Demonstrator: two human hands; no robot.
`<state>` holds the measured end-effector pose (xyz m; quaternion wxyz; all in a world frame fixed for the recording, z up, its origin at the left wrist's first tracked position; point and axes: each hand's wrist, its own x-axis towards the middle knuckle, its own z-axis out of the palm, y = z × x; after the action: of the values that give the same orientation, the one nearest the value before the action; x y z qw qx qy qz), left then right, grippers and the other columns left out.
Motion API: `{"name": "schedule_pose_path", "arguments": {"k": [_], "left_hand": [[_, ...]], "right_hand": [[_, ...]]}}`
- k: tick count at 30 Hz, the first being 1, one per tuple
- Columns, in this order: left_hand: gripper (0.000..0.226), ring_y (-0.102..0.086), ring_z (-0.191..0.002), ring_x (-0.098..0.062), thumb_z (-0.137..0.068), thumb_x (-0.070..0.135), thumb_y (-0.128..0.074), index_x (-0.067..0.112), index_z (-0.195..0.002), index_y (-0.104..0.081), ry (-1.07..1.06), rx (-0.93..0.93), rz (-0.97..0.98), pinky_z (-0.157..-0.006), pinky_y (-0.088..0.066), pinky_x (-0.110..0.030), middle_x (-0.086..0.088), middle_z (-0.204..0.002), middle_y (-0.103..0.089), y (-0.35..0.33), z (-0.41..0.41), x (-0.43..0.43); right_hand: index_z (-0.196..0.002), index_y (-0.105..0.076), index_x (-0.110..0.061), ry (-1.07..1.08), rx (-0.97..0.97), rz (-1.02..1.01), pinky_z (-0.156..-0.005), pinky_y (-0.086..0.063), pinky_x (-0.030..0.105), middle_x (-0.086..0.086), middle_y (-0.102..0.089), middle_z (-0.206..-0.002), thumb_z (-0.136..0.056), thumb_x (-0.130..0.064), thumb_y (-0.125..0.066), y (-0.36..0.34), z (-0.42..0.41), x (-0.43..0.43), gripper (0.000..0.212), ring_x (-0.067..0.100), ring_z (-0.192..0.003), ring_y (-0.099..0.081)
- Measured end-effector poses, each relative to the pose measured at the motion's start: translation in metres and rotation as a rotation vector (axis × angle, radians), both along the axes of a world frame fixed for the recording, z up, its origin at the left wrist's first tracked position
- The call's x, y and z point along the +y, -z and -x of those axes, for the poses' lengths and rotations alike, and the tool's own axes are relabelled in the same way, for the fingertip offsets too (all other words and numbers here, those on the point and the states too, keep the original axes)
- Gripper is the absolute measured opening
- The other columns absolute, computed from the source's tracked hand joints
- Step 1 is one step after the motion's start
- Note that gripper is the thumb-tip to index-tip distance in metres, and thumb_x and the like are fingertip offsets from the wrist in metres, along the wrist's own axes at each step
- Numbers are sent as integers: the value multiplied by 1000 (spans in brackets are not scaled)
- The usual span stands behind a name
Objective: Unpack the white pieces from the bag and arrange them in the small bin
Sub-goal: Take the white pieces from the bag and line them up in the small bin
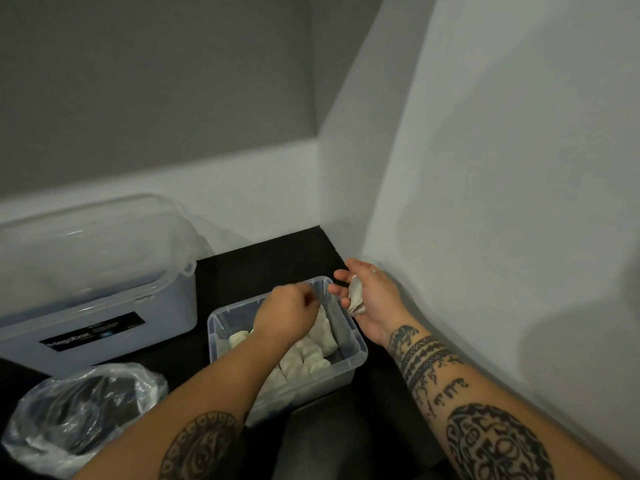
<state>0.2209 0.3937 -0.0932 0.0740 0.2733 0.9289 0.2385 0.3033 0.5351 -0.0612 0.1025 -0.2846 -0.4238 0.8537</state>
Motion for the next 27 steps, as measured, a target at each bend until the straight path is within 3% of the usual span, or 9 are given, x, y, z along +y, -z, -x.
{"name": "schedule_pose_path", "arguments": {"k": [4, 7, 10, 12, 15, 18, 20, 22, 27], "left_hand": [[8, -61, -79, 7, -97, 29, -66, 34, -102, -69, -87, -68, -373, -66, -43, -6, 19, -89, -66, -37, -2, -3], [8, -64, -82, 4, -91, 29, -74, 34, -96, -73, 9, -150, -479, -69, -45, -10, 17, -92, -68, -66, -10, -3], [19, -69, -72, 1, -86, 19, -81, 35, -81, -73, 172, -311, -480, -73, -59, -23, 16, -80, -68, -85, -19, -4], [17, -64, -69, 0, -83, 18, -84, 31, -78, -73, 210, -293, -396, -74, -60, -33, 11, -83, -63, -88, -21, -4], [12, -67, -71, -7, -81, 24, -85, 27, -77, -74, 180, -300, -315, -78, -61, -42, 3, -81, -69, -83, -18, -5], [10, -76, -69, -14, -83, 22, -84, 22, -83, -75, 70, -371, -416, -79, -64, -45, 2, -76, -75, -76, -16, -5], [11, -76, -67, -15, -84, 20, -84, 18, -88, -74, 21, -395, -488, -71, -64, -34, 0, -76, -76, -77, -15, -6], [14, -74, -68, -8, -82, 25, -86, 20, -87, -74, 24, -296, -458, -65, -57, -20, 3, -77, -76, -80, -11, -7], [11, -71, -76, -4, -83, 25, -85, 25, -90, -76, 5, -246, -481, -68, -50, -15, 6, -82, -76, -83, -2, -8]], "right_hand": [[-131, -53, -13, -82, -2, 16, -47, -45, 21, 16, -69, -112, -104, -43, -50, -8, -4, -6, 41, 23, -73, -71], [-136, -52, -14, -146, 7, 20, -44, -44, 20, 16, -71, -112, -106, -47, -43, -13, -6, -12, 45, 21, -69, -70], [-141, -52, -9, -199, 23, 63, -42, -40, 20, 14, -71, -105, -106, -46, -41, -12, -5, -16, 52, 16, -63, -63], [-142, -51, -9, -212, 25, 89, -42, -40, 21, 10, -73, -100, -107, -44, -41, -11, -5, -18, 50, 15, -63, -58], [-137, -50, -13, -211, 36, 128, -42, -41, 21, 7, -77, -96, -108, -39, -42, -14, -7, -20, 40, 15, -61, -57], [-130, -56, -10, -243, 67, 133, -43, -43, 20, 9, -76, -95, -107, -38, -45, -15, -11, -20, 38, 18, -67, -64], [-128, -61, -8, -316, 83, 98, -46, -44, 19, 12, -74, -100, -105, -36, -49, -15, -14, -19, 38, 24, -76, -70], [-130, -62, -5, -361, 76, 35, -48, -45, 18, 15, -72, -108, -102, -29, -54, -13, -16, -16, 37, 27, -81, -72], [-125, -62, -6, -334, 33, -191, -47, -43, 21, 12, -74, -103, -102, -23, -59, -10, -16, -11, 29, 23, -76, -72]]}}
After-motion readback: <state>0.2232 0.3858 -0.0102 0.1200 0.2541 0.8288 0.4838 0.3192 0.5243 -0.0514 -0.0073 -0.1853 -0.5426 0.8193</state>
